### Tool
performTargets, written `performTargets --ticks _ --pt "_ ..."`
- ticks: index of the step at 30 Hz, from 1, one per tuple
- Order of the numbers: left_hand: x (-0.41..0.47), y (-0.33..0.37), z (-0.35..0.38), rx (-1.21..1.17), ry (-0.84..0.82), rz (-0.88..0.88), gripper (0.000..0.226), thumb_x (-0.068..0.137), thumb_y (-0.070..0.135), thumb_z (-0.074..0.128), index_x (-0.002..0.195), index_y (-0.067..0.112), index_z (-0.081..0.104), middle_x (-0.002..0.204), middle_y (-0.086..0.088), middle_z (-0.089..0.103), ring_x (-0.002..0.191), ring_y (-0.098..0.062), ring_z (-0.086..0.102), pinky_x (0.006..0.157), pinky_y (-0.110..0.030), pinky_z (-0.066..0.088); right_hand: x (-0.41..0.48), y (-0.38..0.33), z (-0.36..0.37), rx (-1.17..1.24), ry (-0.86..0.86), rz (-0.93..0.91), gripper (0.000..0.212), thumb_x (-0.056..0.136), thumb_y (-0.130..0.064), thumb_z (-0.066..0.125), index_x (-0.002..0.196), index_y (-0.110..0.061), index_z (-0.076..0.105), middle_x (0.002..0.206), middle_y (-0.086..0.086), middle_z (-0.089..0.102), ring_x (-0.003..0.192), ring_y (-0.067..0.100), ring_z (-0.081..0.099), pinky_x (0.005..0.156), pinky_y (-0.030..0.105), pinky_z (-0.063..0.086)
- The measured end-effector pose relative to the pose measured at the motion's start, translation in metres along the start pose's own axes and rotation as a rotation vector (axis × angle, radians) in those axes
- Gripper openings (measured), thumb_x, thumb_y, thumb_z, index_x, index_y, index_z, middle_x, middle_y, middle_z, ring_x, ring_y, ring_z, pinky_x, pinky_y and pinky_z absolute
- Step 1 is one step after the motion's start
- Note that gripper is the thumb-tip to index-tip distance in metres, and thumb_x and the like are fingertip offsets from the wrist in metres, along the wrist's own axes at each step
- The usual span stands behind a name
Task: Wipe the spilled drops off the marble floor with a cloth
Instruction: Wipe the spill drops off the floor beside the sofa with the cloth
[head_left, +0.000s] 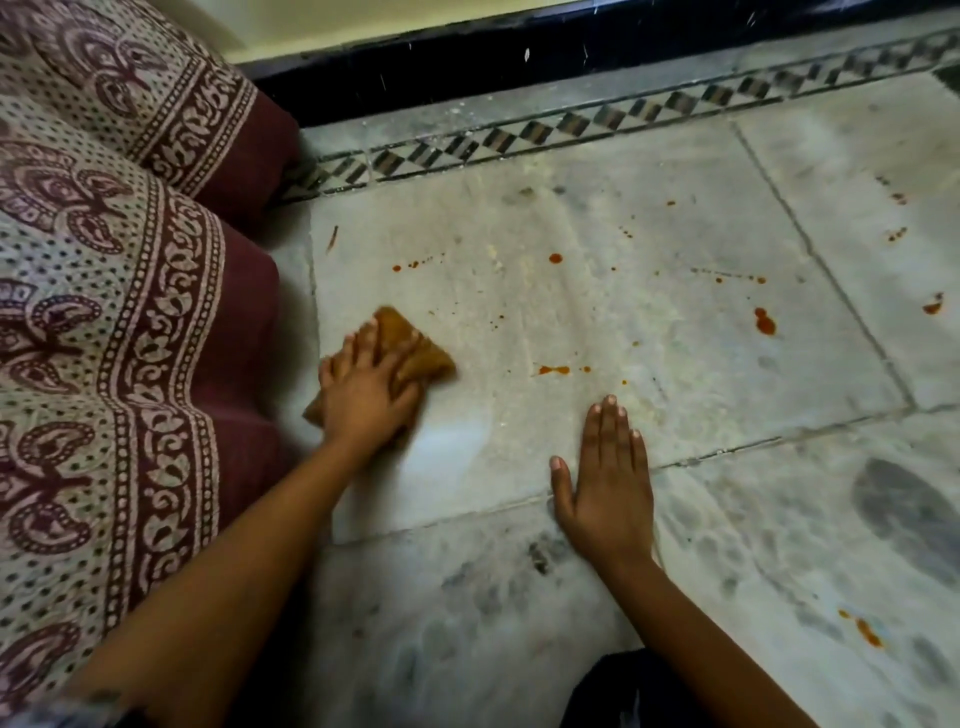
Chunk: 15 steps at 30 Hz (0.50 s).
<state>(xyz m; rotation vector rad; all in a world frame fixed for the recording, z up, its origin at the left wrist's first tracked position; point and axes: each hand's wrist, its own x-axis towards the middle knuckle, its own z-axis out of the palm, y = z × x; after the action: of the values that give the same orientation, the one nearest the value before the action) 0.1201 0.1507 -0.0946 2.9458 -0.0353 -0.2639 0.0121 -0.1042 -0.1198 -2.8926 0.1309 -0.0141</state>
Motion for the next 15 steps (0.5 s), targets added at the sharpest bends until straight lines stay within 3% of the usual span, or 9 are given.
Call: performTargets --ticks 3,6,9,12,15 --pt "0.024 0.034 0.0 -0.032 -0.007 -0.068 0.058 0.089 0.054 0.04 0.144 0.043 0.026 0.16 -0.006 0.004 0.144 -0.034 0.008 0.114 -0.054 0.01 0.0 0.001 -0.001 -0.004 -0.007 -0.002 0.07 0.092 -0.043 0.026 0.146 0.002 0.021 0.154 0.018 0.019 0.143 0.025 0.016 0.116 0.037 0.01" --pt "-0.013 0.06 0.014 0.024 -0.048 0.196 0.063 0.084 0.06 0.027 0.145 0.046 0.018 0.16 -0.005 0.0 0.145 -0.033 0.006 0.115 -0.053 0.008 0.0 0.0 -0.001 -0.001 -0.01 0.006 0.07 0.092 -0.043 0.027 0.146 0.001 0.021 0.154 0.017 0.018 0.143 0.025 0.016 0.116 0.037 0.01" --pt "-0.059 0.034 0.018 -0.009 -0.044 0.367 0.065 0.08 0.061 0.025 0.143 0.045 0.019 0.158 -0.005 0.009 0.144 -0.033 0.014 0.113 -0.051 0.013 0.001 0.0 0.0 0.001 0.005 -0.004 0.07 0.092 -0.043 0.027 0.146 0.001 0.02 0.154 0.017 0.018 0.144 0.025 0.015 0.116 0.038 0.012" --pt "-0.041 -0.005 0.008 -0.003 0.008 0.172 0.07 0.076 0.063 0.027 0.143 0.042 0.028 0.157 -0.007 0.017 0.141 -0.035 0.023 0.11 -0.049 0.02 0.0 0.0 0.001 0.01 0.008 0.001 0.07 0.093 -0.042 0.027 0.146 0.002 0.019 0.154 0.018 0.017 0.144 0.025 0.014 0.116 0.038 0.012" --pt "0.007 0.01 0.0 -0.054 0.045 -0.047 0.064 0.082 0.062 0.034 0.142 0.041 0.032 0.158 -0.007 0.015 0.141 -0.035 0.02 0.111 -0.048 0.019 -0.001 0.0 0.001 -0.005 -0.002 -0.001 0.07 0.093 -0.043 0.027 0.146 0.002 0.019 0.154 0.018 0.018 0.143 0.025 0.015 0.116 0.038 0.012"
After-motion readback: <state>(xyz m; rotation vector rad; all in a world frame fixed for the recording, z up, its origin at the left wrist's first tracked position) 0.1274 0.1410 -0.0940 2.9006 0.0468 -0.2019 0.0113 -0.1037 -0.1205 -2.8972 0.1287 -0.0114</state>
